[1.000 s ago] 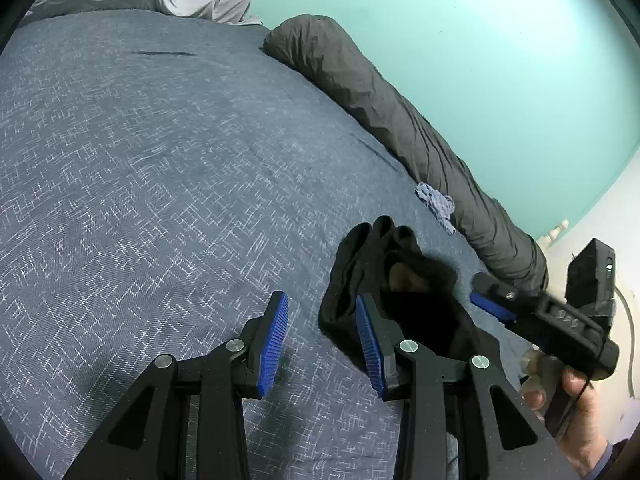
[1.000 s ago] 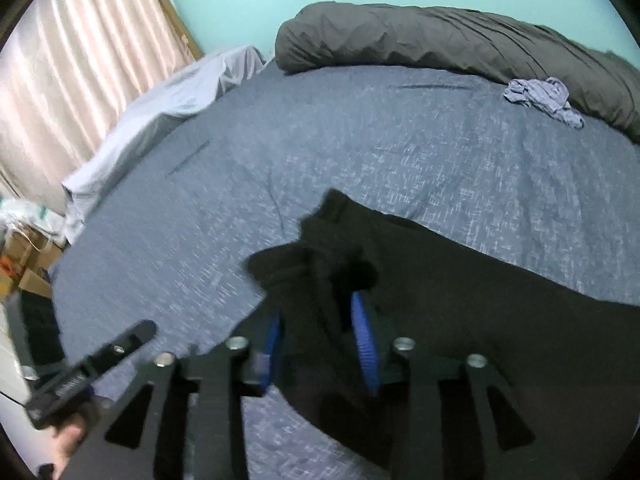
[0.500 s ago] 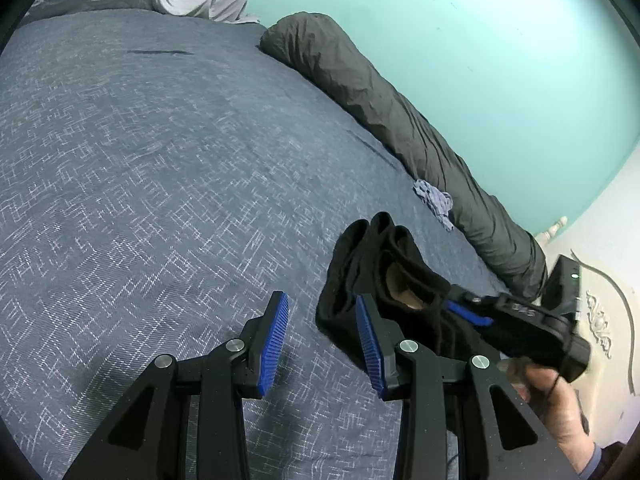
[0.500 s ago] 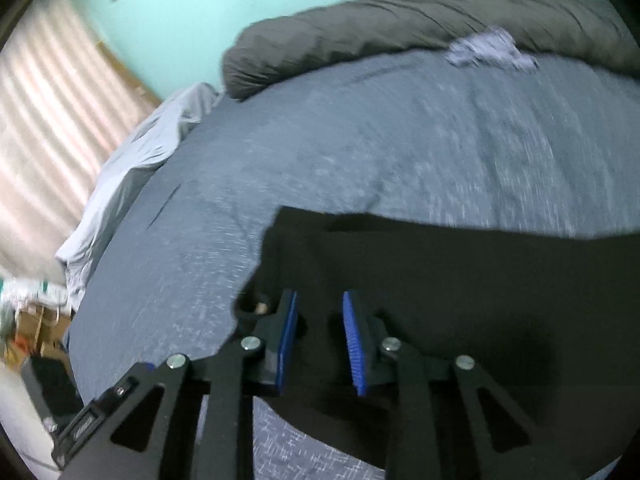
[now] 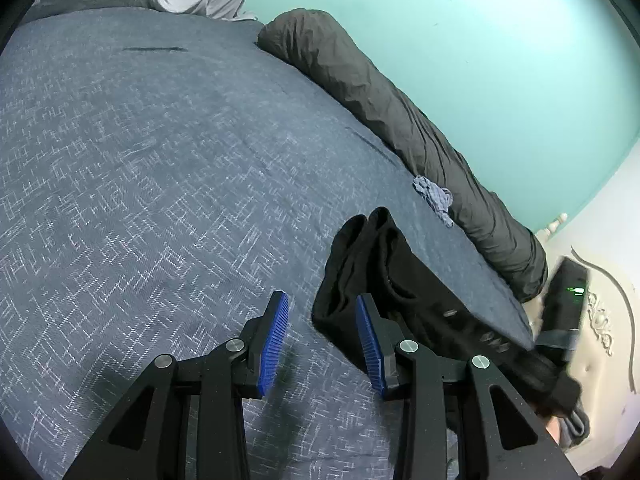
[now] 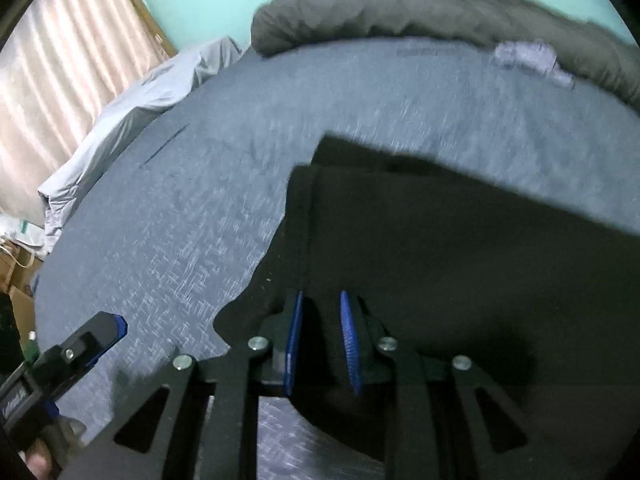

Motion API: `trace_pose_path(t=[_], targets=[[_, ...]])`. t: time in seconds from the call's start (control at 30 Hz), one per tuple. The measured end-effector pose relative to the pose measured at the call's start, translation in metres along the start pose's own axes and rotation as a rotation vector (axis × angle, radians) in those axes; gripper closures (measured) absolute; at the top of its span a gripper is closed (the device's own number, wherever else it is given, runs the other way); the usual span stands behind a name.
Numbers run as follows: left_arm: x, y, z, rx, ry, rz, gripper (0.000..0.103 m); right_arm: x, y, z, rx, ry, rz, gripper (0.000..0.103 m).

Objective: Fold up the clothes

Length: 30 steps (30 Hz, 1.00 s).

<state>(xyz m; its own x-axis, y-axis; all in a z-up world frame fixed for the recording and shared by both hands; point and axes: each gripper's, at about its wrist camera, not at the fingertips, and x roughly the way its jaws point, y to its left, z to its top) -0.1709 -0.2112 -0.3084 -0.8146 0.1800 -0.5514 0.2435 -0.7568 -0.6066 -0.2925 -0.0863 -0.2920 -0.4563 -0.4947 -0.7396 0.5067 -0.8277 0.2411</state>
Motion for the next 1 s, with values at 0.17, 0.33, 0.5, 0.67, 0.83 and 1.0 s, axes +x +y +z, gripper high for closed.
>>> trace_pose_path(t=[0.17, 0.33, 0.5, 0.67, 0.83, 1.0], targets=[[0.002, -0.006, -0.002, 0.014, 0.005, -0.004, 0.064, -0.016, -0.011, 0.000, 0.020, -0.077, -0.011, 0.094], [0.005, -0.009, -0.004, 0.020, 0.015, -0.007, 0.064, 0.009, 0.001, -0.017, -0.018, 0.017, 0.048, 0.099], [0.008, -0.010, -0.004, 0.017, 0.025, -0.020, 0.063, 0.003, -0.004, -0.024, 0.023, 0.012, 0.102, 0.099], [0.014, -0.020, -0.008, 0.034, 0.044, -0.036, 0.058, -0.053, -0.054, -0.033, 0.131, -0.110, 0.058, 0.099], [0.020, -0.036, -0.014, 0.072, 0.055, -0.042, 0.058, -0.106, -0.130, -0.051, 0.186, -0.177, -0.089, 0.099], [0.030, -0.054, -0.019, 0.101, 0.064, -0.051, 0.058, -0.128, -0.187, -0.065, 0.299, -0.176, -0.146, 0.098]])
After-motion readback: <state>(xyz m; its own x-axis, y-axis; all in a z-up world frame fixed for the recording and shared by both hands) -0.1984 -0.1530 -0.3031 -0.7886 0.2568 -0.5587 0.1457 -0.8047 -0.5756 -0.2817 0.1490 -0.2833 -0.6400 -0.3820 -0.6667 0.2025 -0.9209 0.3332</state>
